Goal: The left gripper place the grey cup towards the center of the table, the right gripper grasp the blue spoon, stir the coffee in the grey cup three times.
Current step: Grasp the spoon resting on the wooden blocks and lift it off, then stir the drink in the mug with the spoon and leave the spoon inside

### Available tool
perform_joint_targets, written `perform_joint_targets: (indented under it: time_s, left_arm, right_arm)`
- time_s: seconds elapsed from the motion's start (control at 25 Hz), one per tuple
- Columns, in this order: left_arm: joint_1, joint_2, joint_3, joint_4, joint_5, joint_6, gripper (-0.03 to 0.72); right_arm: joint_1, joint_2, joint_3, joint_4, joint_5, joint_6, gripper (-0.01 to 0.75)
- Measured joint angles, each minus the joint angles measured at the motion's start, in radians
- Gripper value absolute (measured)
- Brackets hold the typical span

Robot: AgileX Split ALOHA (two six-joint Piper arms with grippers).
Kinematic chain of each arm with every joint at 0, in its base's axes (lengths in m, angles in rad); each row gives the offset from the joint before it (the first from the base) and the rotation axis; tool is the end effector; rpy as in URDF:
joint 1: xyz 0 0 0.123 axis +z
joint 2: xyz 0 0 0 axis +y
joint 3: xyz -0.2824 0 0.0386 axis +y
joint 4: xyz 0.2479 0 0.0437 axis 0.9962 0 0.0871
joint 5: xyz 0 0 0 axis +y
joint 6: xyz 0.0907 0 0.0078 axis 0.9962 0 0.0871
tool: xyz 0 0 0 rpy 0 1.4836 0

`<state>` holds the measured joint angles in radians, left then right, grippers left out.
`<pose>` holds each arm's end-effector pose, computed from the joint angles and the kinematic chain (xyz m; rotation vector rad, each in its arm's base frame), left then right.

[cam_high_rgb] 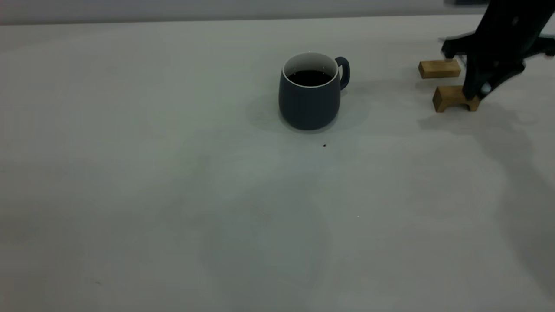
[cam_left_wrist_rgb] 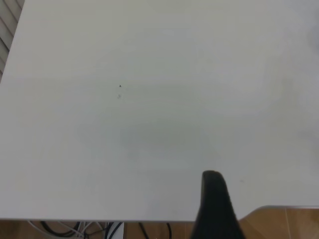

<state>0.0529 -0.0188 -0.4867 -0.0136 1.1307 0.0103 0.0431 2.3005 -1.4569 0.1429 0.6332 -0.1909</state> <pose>-0.0092 -0.0016 0.2678 -0.0437 2.1083 0.0214 0.4304 0.0263 0.0625 -0.1864 2.9460 0.1201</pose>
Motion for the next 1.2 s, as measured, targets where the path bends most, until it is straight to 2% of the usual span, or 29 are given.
perform_joint_targets:
  time_s: [0.12,0.24,0.48,0.68,0.92,1.2]
  left_arm:
    - [0.000,0.000,0.000,0.000,0.000,0.000,0.585]
    - [0.000,0.000,0.000,0.000,0.000,0.000,0.585]
    - [0.000,0.000,0.000,0.000,0.000,0.000,0.585]
    - [0.000,0.000,0.000,0.000,0.000,0.000,0.585]
    - [0.000,0.000,0.000,0.000,0.000,0.000,0.585]
    - [0.000,0.000,0.000,0.000,0.000,0.000,0.585]
  right_arm:
    - [0.012,-0.081,0.000,0.037,0.057,-0.002,0.123]
    - [0.045,-0.158,0.000,0.156,0.103,-0.039,0.123]
    - [0.138,-0.178,-0.030,0.570,0.190,-0.252,0.123]
    - [0.168,-0.152,-0.071,0.801,0.317,-0.289,0.123]
    - [0.168,-0.141,-0.071,0.949,0.517,-0.255,0.123]
    - [0.168,-0.136,-0.071,1.025,0.540,-0.200,0.123]
